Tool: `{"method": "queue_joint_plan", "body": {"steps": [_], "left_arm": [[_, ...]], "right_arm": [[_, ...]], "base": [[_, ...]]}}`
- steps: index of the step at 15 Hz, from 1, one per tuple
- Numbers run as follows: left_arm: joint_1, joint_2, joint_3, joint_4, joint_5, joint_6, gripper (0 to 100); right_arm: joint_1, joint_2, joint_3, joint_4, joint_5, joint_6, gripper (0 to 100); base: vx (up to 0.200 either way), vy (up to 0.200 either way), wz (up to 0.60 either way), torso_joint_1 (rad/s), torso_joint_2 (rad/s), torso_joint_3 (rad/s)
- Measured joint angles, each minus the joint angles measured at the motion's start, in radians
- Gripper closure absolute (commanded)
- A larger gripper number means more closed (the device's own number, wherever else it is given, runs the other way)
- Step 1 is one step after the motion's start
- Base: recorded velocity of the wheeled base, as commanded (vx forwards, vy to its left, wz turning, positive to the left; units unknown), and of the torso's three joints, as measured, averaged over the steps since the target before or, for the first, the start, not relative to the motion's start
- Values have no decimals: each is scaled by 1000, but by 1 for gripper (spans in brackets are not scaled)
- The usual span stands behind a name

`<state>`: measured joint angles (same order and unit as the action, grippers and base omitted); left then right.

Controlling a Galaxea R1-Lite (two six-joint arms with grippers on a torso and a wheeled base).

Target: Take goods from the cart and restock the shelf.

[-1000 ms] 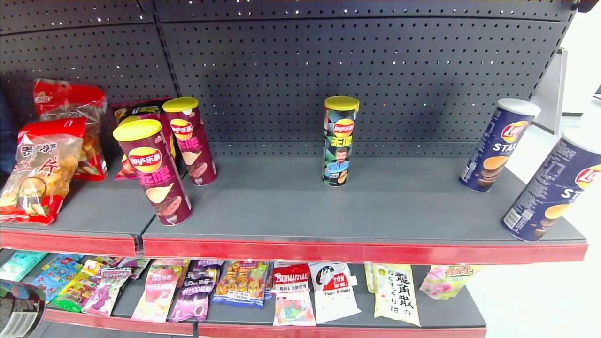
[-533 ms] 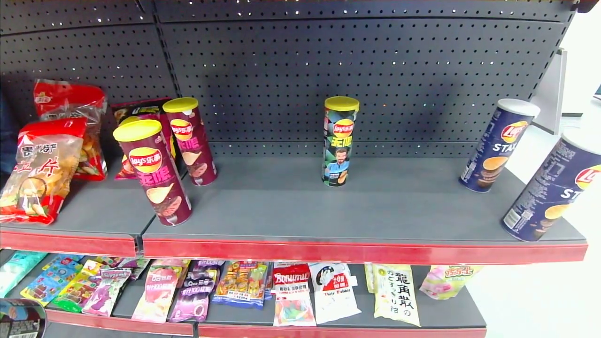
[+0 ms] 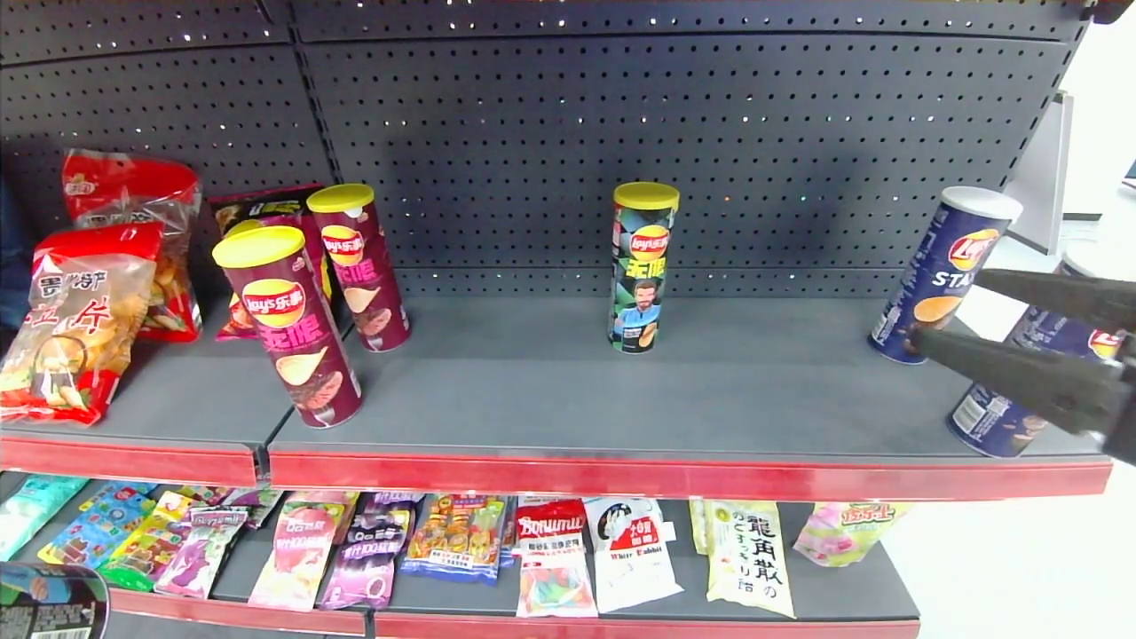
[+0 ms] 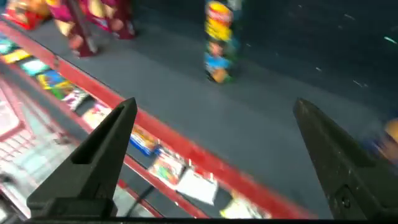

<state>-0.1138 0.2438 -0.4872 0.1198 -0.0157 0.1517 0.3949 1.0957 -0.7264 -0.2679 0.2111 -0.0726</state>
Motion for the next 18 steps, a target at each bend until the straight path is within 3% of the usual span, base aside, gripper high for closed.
{"method": "queue_joint_plan", "body": {"steps": [3,6,18], "left_arm": [[0,9,-1,0,-2,0,100],[0,13,-1,0,-4,0,100],[-1,46,3,0,-4,0,100]], "right_arm": [[39,269,-80,-199,0,16,0],[54,496,-186,-292,1,26,0],[57,904,-525,-310,-19,28,0]], "base": [[0,0,0,0,0,0],[0,0,0,0,0,0],[0,0,0,0,0,0]]}}
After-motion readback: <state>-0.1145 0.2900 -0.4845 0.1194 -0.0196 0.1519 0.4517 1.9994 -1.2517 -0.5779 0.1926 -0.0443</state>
